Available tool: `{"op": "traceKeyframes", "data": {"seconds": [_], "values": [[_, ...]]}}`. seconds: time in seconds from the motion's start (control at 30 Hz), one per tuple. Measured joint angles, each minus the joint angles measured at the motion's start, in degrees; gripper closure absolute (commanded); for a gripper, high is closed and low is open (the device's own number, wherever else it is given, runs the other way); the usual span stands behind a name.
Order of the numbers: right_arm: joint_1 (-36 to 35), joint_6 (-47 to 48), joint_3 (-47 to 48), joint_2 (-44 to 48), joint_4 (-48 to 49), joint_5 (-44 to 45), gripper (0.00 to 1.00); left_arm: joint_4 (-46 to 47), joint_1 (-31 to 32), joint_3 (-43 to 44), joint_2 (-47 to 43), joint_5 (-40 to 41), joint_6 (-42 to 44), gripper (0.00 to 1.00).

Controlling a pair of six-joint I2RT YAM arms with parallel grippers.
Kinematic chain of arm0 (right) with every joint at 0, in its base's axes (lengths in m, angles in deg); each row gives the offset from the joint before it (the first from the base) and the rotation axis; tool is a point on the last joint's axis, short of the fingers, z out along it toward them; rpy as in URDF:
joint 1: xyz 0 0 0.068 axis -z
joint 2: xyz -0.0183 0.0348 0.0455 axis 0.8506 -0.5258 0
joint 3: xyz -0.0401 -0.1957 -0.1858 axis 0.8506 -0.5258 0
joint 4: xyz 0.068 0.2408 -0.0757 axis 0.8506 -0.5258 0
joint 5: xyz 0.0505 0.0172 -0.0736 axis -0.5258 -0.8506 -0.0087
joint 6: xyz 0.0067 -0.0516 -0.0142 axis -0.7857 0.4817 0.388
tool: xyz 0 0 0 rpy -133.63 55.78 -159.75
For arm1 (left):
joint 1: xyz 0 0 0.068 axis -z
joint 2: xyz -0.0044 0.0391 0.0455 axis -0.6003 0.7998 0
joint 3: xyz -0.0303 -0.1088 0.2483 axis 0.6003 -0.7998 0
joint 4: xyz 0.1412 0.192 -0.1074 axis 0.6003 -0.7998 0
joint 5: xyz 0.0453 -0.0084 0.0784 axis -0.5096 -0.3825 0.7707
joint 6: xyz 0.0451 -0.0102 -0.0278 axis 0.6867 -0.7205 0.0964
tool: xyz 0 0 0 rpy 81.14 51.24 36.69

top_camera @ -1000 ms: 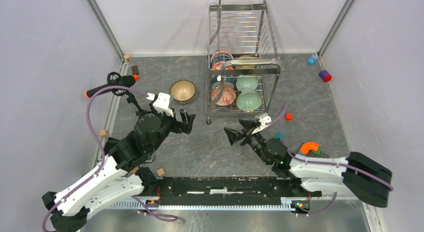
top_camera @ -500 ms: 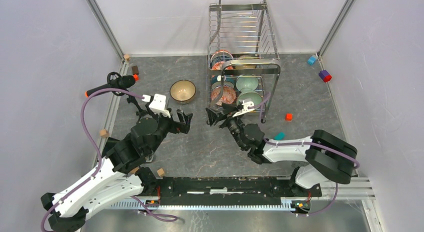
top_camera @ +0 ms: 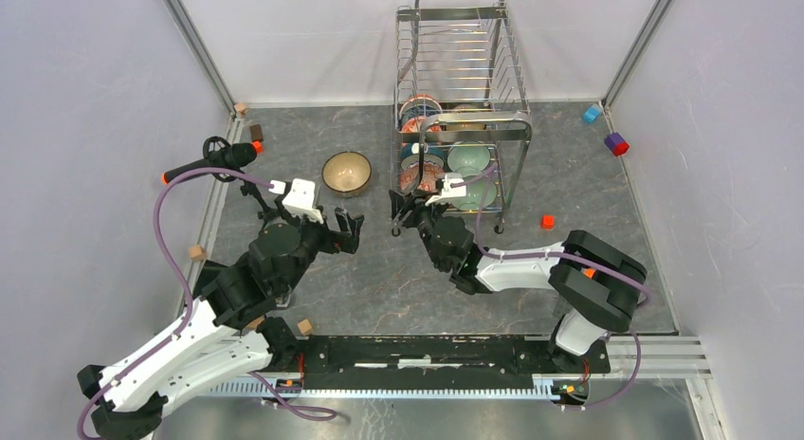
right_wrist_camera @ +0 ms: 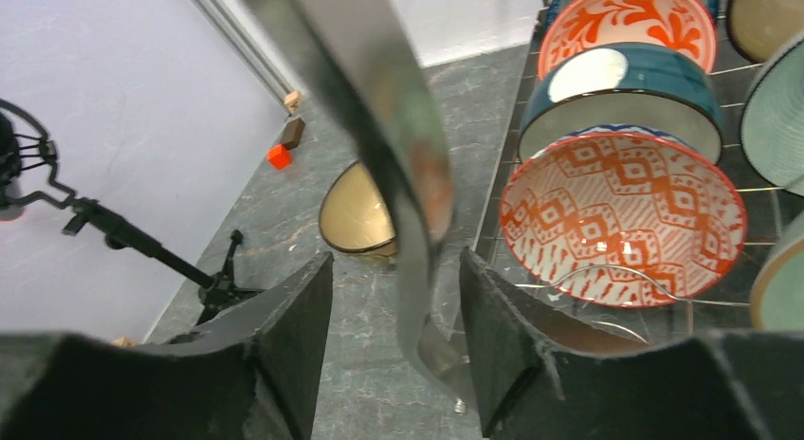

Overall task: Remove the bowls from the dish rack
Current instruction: Adjust the dish rack at the center of the board.

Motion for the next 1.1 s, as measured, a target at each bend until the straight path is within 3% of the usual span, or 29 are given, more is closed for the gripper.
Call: {"op": "traceKeyframes", "data": {"seconds": [0.2, 0.47, 0.8, 1.1], "values": [[2.0, -2.3, 0.0, -0.1, -2.8, 0.2, 0.69, 0.0, 0.2, 0.0, -0.1, 0.1, 0.0, 0.01], [3.1, -1.9, -1.2, 1.1, -2.9, -3.5, 0.82, 0.0, 0.2, 0.0, -0.3, 0.1, 0.0, 0.01], [5.3, -1.2, -10.7, 12.8, -6.4, -5.5, 0.84, 0.0, 0.2, 0.0, 0.1, 0.1, 0.0, 0.01], [8.1, 2.1, -20.0, 28.7, -13.7, -4.7, 0.81, 0.0, 0.2, 0.0, 0.8, 0.1, 0.0, 0.01]]}}
